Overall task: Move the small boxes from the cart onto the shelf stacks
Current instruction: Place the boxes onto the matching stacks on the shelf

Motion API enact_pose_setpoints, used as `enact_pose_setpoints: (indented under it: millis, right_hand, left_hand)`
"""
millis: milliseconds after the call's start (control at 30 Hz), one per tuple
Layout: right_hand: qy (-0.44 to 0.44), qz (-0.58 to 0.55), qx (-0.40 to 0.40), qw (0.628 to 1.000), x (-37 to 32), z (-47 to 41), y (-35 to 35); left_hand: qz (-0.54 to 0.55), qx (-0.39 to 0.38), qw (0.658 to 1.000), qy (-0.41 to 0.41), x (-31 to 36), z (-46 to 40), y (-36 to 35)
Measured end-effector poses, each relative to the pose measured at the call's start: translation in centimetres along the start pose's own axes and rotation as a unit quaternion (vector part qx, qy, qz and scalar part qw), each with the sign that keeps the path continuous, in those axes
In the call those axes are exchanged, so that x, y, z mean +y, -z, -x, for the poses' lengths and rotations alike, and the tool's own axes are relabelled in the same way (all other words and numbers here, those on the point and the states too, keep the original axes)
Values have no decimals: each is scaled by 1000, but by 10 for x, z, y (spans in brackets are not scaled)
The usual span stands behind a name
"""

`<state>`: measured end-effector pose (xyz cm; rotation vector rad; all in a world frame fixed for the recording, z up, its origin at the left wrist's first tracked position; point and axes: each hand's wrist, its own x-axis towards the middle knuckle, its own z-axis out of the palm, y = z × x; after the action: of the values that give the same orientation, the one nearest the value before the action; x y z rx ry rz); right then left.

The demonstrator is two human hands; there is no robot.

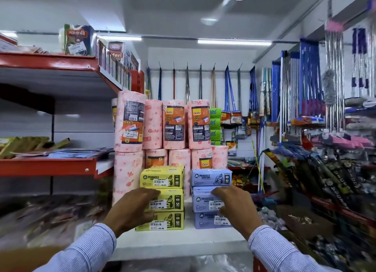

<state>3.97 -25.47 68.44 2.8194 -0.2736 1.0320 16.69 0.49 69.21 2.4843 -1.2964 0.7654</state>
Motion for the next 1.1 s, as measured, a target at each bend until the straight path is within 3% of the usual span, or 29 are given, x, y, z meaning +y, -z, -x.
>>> enact_pose_setpoints:
  millis: [200, 633, 833, 967, 1100]
  right_hand:
    - [-24, 10, -24, 999, 4, -4, -3]
    - [5, 0, -5, 1000, 7, 1, -4]
    - [41, 19, 4, 999, -3, 22, -12]
    - [43, 25, 3, 999, -18, 63, -16]
    - [56, -5, -29, 998, -37, 131, -30]
  left_hand:
    - [22, -11, 1000, -12, -6, -3, 1]
    - [59, -4, 996, 65, -1, -4, -12]
    - [-78, 52, 996, 10, 7, 21, -34]
    - [-72, 94, 993, -22, 36, 55, -42]
    - [-59, 57, 996, -25, 64, 110, -71]
